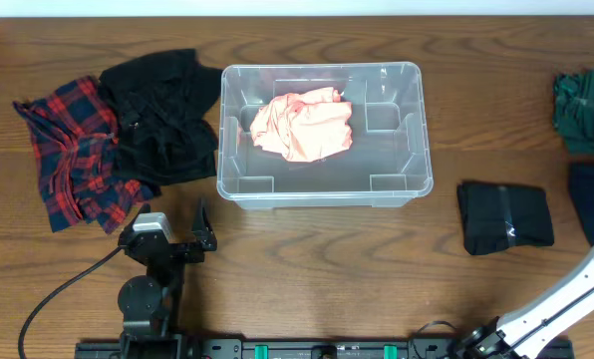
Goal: Pack container
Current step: 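Move the right gripper to the folded dark green garment and grasp it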
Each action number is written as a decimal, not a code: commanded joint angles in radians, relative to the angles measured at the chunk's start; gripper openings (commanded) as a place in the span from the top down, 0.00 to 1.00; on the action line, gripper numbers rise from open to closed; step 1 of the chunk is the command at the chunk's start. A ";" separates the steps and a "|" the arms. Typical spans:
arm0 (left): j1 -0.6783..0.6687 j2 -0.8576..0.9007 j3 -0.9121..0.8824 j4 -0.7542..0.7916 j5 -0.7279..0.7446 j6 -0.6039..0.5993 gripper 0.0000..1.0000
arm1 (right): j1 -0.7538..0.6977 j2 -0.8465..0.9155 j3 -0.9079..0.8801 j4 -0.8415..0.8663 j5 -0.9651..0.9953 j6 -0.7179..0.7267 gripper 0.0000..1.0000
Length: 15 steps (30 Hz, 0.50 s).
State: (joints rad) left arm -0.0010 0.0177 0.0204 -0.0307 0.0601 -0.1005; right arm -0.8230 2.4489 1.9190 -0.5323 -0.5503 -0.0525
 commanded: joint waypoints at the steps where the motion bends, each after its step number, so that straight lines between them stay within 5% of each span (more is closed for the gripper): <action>1: 0.005 0.000 -0.016 -0.035 0.000 0.010 0.02 | 0.039 0.023 -0.001 -0.010 -0.009 0.016 0.99; 15: 0.005 0.000 -0.016 -0.035 0.000 0.010 0.02 | 0.130 -0.396 0.000 -0.142 -0.165 0.100 0.99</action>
State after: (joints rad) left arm -0.0010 0.0177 0.0204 -0.0307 0.0601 -0.1005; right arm -0.7422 2.2410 1.9068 -0.6506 -0.6361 0.0257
